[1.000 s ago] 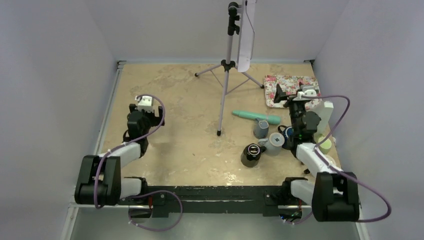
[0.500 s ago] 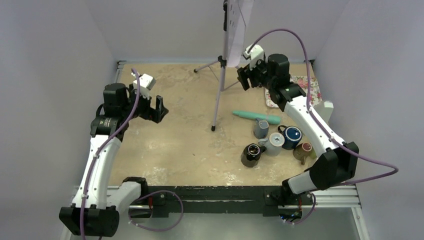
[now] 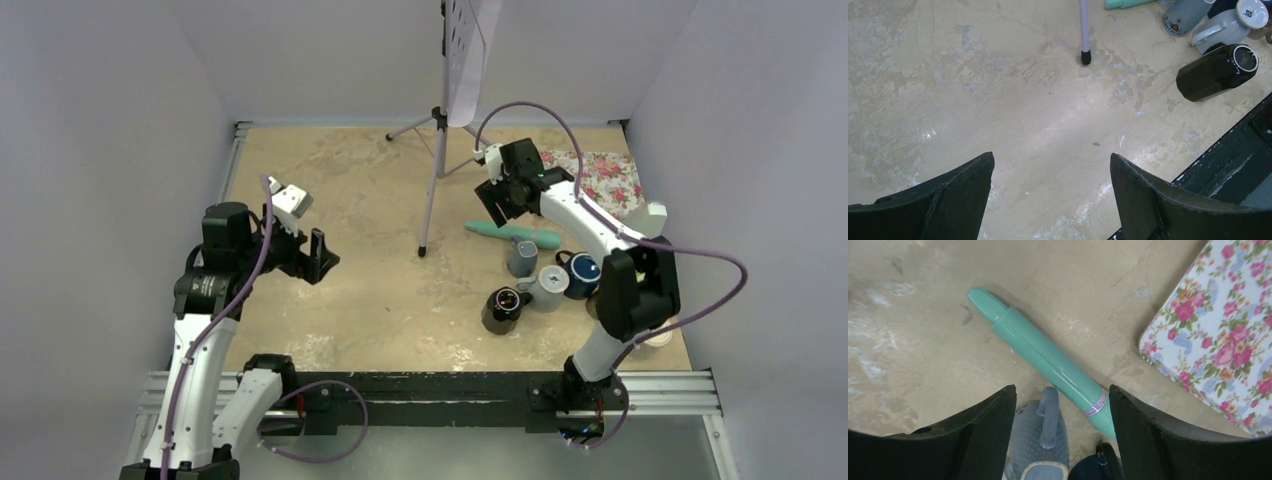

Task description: Turn the mug right side up

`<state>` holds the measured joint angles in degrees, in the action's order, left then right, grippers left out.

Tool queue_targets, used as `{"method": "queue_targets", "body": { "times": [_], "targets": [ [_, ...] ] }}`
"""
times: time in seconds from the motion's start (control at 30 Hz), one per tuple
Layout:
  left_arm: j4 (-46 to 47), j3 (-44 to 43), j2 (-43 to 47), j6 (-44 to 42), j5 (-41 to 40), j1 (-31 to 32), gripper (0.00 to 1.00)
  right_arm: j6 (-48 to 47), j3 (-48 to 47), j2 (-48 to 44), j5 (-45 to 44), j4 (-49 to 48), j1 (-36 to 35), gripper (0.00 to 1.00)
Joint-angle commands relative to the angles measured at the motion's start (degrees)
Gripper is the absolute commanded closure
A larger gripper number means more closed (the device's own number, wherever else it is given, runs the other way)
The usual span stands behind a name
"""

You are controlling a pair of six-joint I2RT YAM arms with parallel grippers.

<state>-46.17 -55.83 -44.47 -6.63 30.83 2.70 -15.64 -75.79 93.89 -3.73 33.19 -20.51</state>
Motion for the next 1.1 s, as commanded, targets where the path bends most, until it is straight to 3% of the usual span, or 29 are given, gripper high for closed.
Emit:
{"method": "queue_targets", "body": {
  "times": [0.0, 0.2, 0.37, 0.43, 0.5, 0.67, 0.77, 0.83, 0.93, 1.07],
  "targets": [
    [3.9, 1.2, -0.8, 0.5, 2.1, 0.1, 0.12, 3.1, -3.6, 6.7, -7.5, 5.5, 0.0, 0.32],
    [6.5, 2.6, -0.6, 1.1, 2.4, 0.4, 0.13, 4.4, -4.0, 11.0, -8.4, 9.3, 0.1, 0.38],
    [11.0, 5.0, -1.6, 3.1, 4.3, 0.7, 0.15, 5.2, -5.2, 7.9, -3.8, 5.1, 0.0, 0.38],
    [14.8, 6.7, -3.3, 4.2, 5.8, 2.5, 0.18, 5.0, -5.5, 6.6, -3.8, 3.7, 0.1, 0.38],
    [18.2, 6.2, -8.4, 6.0, 2.0, 7.3, 0.22, 4.7, -5.4, 4.7, -3.6, 2.2, 0.0, 0.37],
    [18.4, -13.0, -27.1, 7.6, 0.5, 15.0, 0.24, 5.7, -2.0, -1.8, -4.0, -2.4, 0.5, 0.35],
    [18.0, -25.8, -38.3, 4.7, -4.8, 19.3, 0.24, 8.5, 2.4, -7.4, -2.9, -7.8, 2.1, 0.34],
    [18.5, -34.8, -45.8, 7.7, -5.8, 20.7, 0.24, 10.5, 5.2, -11.2, -1.4, -11.8, 3.4, 0.34],
    [27.3, -44.7, -54.6, 12.9, -6.1, 20.8, 0.19, 12.2, 9.8, -17.2, 1.4, -18.5, 4.2, 0.34],
    [46.8, -46.6, -59.6, 11.1, -4.7, 20.9, 0.13, 13.4, 14.7, -22.0, 2.9, -23.9, 4.3, 0.34]
  ]
}}
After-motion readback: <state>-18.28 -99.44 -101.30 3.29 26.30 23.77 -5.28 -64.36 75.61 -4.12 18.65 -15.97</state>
